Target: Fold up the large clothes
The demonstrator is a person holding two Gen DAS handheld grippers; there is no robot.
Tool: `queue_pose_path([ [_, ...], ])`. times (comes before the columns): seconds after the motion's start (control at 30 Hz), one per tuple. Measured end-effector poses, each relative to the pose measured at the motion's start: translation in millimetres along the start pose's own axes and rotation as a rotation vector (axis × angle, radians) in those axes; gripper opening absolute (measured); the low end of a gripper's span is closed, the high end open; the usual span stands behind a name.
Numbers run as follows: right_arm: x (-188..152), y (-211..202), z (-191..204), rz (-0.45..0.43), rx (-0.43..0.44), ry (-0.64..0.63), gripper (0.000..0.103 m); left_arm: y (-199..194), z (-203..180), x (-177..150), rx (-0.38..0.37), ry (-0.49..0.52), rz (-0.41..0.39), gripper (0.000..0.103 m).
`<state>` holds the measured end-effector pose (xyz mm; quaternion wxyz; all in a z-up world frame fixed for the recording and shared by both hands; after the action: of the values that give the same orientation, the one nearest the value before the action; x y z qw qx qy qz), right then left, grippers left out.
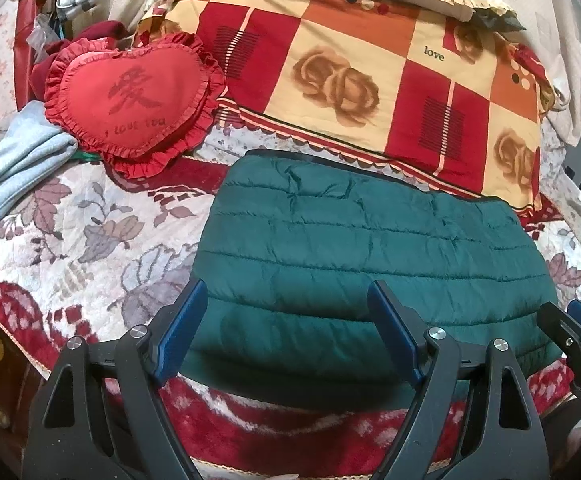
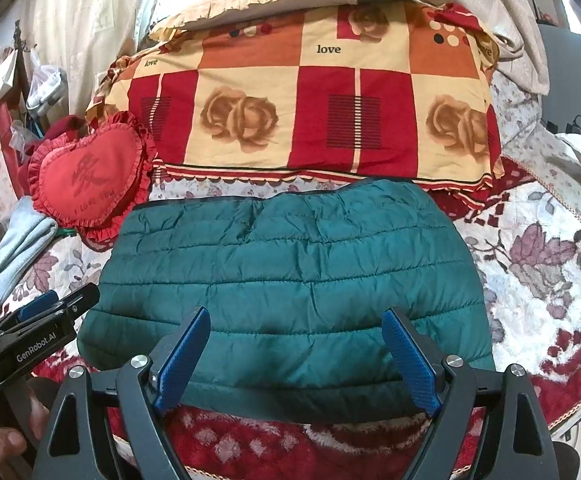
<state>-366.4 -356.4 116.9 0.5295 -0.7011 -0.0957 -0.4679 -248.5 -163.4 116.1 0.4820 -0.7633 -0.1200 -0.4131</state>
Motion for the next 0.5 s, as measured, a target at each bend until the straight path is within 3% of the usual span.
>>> queue_pose_path([
  [0.5, -2.0, 3.5, -2.7, 0.005, -0.003, 0.010, 0.091, -0.2, -0.6, 0.3, 0.007, 0.004, -0.005, 0.083],
])
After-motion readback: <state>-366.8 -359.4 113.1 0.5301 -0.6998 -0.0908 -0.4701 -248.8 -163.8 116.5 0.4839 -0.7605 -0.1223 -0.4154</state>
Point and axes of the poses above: each gripper's, at about its wrist camera, not at the fingertips, and y roughly the way its jaws point, z to its left, x to its top, the point moved 7 cm from there along y, roughly the way its jaws point, and after that the axes turned 13 degrees about -x, right-handed, at the moved point
